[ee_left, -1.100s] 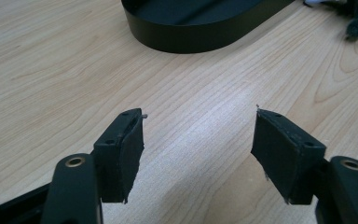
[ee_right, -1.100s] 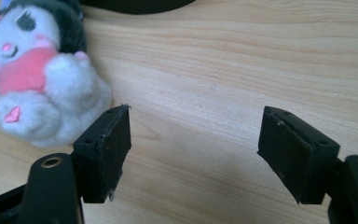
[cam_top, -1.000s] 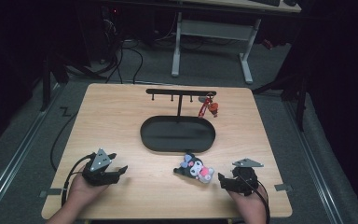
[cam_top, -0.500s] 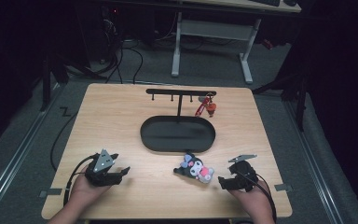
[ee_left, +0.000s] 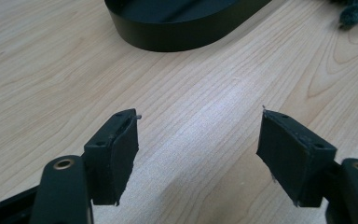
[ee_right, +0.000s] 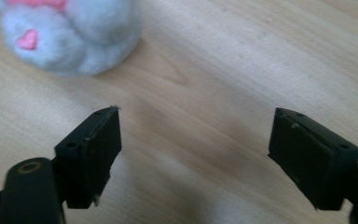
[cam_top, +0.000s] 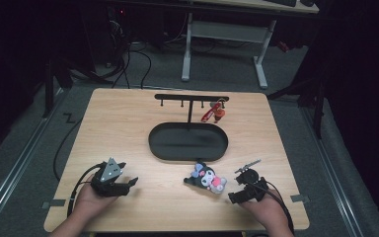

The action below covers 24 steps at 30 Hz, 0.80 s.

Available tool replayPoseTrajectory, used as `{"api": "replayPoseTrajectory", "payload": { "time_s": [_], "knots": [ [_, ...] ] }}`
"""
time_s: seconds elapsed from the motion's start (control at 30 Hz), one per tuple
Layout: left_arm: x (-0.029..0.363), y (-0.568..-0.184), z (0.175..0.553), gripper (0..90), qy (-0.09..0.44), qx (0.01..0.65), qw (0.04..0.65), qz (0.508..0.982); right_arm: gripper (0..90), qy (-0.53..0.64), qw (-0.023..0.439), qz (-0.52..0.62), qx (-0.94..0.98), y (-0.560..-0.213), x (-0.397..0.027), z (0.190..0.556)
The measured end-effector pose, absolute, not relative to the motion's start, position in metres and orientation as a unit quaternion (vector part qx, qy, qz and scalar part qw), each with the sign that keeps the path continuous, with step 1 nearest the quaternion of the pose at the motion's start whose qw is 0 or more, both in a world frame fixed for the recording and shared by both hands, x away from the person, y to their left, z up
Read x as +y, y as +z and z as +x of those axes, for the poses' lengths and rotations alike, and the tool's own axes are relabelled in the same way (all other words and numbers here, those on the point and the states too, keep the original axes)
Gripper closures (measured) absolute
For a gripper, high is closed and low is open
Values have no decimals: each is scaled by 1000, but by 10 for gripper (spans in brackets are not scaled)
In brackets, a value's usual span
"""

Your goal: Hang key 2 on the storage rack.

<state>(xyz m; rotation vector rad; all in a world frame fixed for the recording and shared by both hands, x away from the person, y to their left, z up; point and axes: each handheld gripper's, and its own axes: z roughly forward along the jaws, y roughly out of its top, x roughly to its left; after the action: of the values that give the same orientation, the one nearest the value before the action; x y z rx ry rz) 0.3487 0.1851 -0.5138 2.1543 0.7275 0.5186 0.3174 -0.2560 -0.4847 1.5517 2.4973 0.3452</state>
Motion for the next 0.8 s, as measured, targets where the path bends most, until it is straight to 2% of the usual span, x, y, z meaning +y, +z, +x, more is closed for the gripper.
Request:
{"api": "replayPoseTrajectory", "payload": {
  "time_s": [0.23, 0.33, 0.5, 0.8],
  "knots": [
    [184, -510, 346, 267, 216, 287, 394, 846, 115, 96, 87, 500, 856, -471, -239, 318],
    [180, -512, 347, 198, 227, 286, 381, 849, 108, 102, 86, 487, 863, -467, -232, 317],
    [177, -513, 347, 153, 223, 289, 380, 850, 87, 99, 81, 462, 878, -468, -217, 319],
    [176, -508, 341, 135, 214, 284, 388, 850, 96, 90, 65, 443, 890, -476, -197, 342]
  ]
}}
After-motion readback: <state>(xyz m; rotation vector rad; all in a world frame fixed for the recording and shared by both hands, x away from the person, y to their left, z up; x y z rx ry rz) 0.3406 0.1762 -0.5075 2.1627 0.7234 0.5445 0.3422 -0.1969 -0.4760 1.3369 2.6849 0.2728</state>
